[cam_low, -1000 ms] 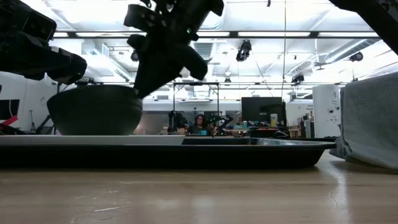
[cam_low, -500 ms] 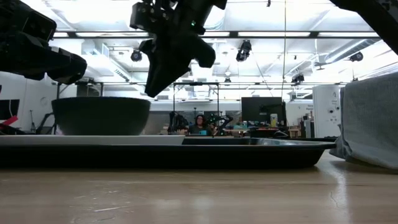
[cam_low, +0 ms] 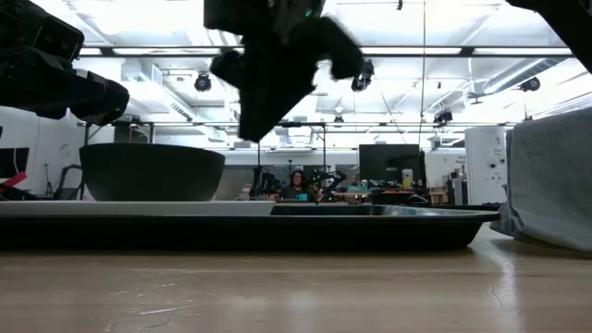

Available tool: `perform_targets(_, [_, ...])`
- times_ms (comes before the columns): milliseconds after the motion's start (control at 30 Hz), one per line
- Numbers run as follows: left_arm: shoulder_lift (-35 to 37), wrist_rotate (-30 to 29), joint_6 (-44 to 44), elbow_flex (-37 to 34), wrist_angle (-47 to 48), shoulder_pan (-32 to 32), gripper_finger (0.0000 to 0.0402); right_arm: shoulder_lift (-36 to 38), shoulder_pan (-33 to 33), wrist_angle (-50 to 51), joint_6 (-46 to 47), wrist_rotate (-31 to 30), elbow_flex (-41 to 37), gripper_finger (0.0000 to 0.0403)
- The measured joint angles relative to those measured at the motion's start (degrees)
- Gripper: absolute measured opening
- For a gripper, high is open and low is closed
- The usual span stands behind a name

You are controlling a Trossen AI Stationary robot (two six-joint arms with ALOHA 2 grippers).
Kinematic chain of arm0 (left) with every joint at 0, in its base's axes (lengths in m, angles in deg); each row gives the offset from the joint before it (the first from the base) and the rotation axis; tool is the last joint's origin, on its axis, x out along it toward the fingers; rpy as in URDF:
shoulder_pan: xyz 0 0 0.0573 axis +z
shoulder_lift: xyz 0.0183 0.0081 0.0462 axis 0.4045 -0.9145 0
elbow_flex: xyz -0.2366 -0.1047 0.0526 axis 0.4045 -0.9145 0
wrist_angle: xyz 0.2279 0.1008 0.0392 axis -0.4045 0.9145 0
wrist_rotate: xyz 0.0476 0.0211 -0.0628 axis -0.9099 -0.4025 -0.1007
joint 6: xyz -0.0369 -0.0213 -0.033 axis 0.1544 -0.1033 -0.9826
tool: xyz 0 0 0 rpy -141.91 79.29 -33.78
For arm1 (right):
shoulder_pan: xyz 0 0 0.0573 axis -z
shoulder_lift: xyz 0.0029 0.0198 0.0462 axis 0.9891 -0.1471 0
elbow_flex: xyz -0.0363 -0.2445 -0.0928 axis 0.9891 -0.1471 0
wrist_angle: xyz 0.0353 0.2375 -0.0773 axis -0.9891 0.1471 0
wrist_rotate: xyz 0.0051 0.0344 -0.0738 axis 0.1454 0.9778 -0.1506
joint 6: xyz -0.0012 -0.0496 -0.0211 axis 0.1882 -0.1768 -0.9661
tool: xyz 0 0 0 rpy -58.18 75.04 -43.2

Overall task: Set up tray
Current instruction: Put the gray napkin on the black serving tray to the right of the white plate

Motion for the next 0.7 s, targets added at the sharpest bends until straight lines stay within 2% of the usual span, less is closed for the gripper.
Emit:
perform_targets(267, [0.0, 0.0, 0.0, 0.0, 0.0, 0.0, 0.0119, 0.0, -2.4, 12.7, 7.6, 0.9, 1.9, 0.0068])
perform_targets(467, [0.0, 0.0, 0.0, 0.0, 0.0, 0.0, 0.0119, 0.5, -2.5, 18.3, 10.2, 9.3, 0.6, 0.0075])
perform_targets(600, [0.0, 0.0, 0.0, 0.0, 0.0, 0.0, 0.0119, 3.6, -2.5, 20.1, 12.6, 14.0, -3.7, 0.0082])
perform_targets(700, [0.0, 0.0, 0.0, 0.0, 0.0, 0.0, 0.0119, 9.3, -2.9, 17.6, 14.4, 16.5, -10.6, 0.0085])
